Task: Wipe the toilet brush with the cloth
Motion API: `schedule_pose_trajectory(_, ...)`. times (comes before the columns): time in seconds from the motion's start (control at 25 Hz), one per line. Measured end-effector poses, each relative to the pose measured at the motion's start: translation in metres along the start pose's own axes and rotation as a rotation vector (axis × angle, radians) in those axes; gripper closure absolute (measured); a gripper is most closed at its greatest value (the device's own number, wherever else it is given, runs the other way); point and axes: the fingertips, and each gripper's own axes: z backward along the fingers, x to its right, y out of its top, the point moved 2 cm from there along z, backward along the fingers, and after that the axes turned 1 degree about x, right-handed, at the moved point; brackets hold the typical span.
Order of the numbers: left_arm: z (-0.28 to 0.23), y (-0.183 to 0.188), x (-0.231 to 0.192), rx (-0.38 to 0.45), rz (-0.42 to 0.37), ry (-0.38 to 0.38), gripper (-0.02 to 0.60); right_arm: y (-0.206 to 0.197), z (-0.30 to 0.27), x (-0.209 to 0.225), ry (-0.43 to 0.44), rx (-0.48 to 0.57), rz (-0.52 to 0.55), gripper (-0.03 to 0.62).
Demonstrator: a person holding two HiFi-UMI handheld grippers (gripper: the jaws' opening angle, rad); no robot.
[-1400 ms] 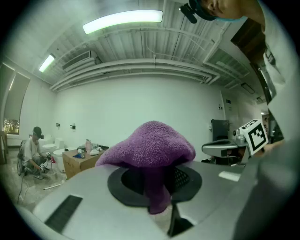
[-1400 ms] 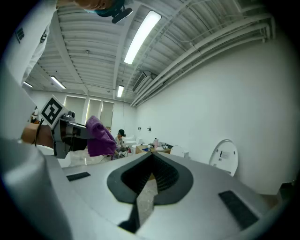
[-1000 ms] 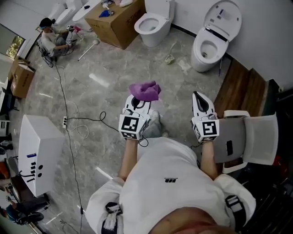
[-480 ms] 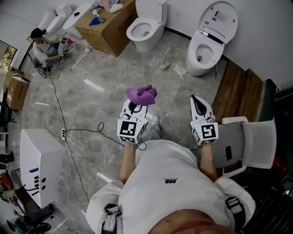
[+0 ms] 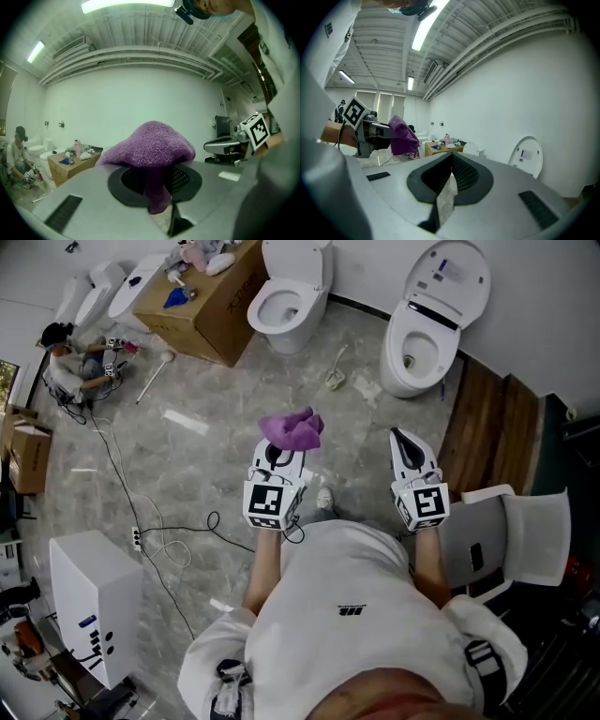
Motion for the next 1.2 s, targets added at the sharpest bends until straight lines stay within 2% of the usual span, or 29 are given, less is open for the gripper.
schedule_pose_trajectory(0.24,-0.038,-0.002,-0.039,-0.002,0.014,-0.023,0.514,0.0,-0.048,0.005,-0.019,-0.008,0.017,0.599)
schedule_pose_trajectory(0.6,-0.095,-0.011,-0.072,-0.029,0.015,-0.042,0.514,-0.011,-0.105,0.028,-0.023,-0.031,-0.01,0.599)
schedule_pose_trajectory(1.2,-0.244,-0.018,-0.135,-0.064,0.024,-0.024,0.514,-0.03,-0.253,0.116,0.052,-0.063,-0.048,0.599)
